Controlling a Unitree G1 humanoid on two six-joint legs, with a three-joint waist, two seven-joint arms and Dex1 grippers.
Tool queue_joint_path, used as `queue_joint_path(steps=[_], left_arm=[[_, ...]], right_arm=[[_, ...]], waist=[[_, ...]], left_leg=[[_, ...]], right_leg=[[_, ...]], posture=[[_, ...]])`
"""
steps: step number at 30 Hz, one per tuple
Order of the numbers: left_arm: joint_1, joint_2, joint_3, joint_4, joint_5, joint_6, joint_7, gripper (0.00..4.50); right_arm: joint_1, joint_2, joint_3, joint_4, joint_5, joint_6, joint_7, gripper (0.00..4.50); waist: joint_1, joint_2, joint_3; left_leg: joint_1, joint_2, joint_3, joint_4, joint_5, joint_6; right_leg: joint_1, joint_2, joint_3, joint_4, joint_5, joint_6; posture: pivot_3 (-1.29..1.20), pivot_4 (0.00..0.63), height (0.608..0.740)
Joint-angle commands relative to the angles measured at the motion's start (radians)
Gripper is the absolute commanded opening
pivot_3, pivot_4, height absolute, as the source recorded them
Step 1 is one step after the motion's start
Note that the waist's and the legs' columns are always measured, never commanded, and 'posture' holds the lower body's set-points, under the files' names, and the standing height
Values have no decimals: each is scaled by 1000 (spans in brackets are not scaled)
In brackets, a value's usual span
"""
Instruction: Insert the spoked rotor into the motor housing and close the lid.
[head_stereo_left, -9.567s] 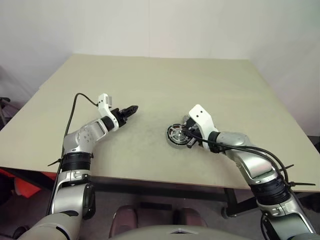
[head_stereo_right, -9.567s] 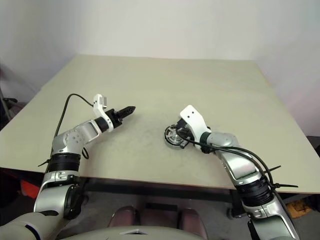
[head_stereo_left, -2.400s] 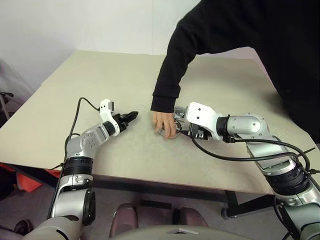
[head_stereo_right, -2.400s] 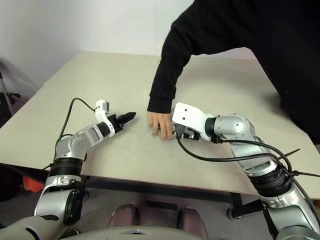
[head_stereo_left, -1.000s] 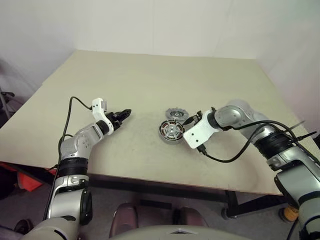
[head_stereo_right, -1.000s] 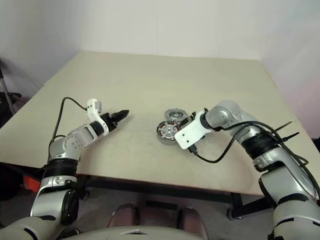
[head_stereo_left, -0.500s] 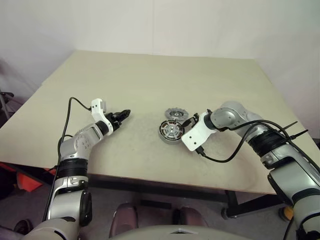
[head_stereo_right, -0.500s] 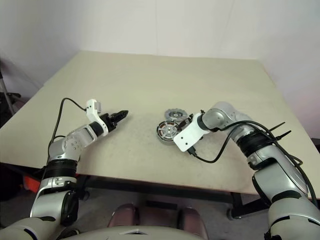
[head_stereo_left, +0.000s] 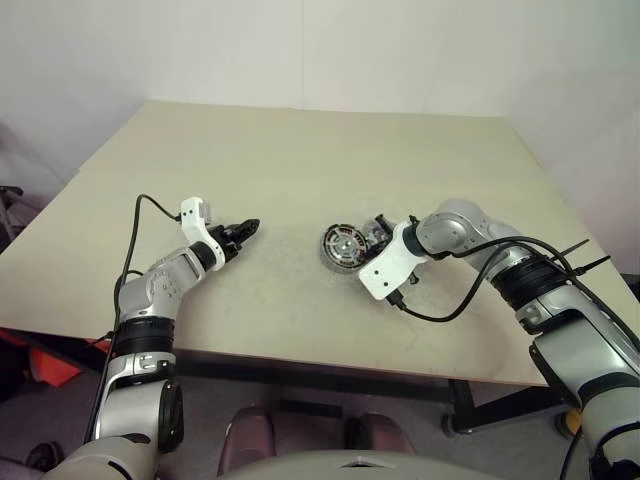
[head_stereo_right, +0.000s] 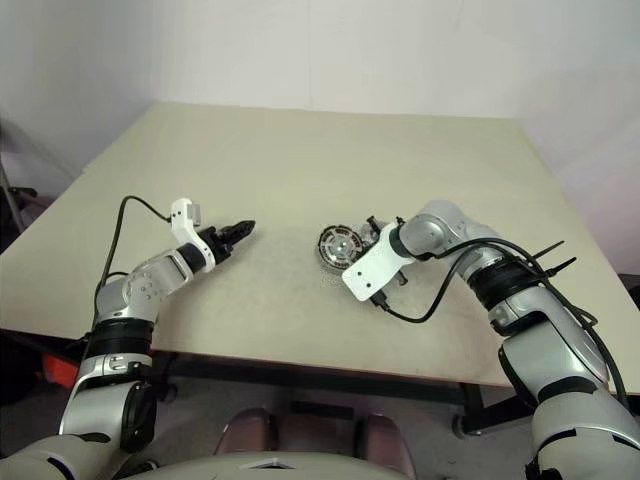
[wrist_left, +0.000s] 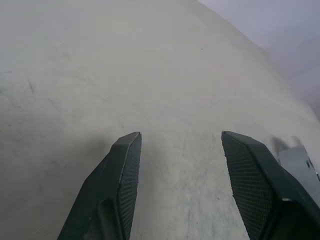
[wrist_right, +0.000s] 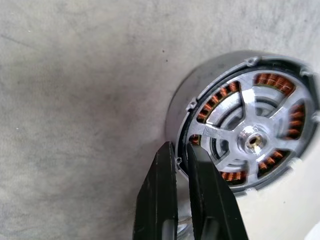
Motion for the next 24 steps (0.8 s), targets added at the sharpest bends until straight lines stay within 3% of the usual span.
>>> queue_joint_path(steps=[1,6,17,24], left_arm=[[-18,7,9,-23,-10,-9,-5,2740],[-21,4,6,-19,-9,-10,-4,2740],[-28,0,0,-7,-6,-12,-8,2740],[-26,0,-1,-16,-7,-8,-5,2740]], right_arm=[[-16,-9,-37,-3,8,22,-28,4],[13,-12,-86,-55,69,138,-10,4],[148,-44,-182,-460,268,611,204,4],[190,35,-140,-605,295,874,192,4]], waist=[[-3,0,0],[-3,0,0],[-3,0,0],[-5,0,0]], left_leg=[[0,0,0,0,0,0],[0,0,0,0,0,0],[0,1,0,0,0,1],[2,1,0,-1,0,0]], right_leg=[[0,0,0,0,0,0],[0,0,0,0,0,0],[0,0,0,0,0,0],[0,0,0,0,0,0]], posture=[[0,0,740],[0,0,740],[0,0,740],[0,0,740]])
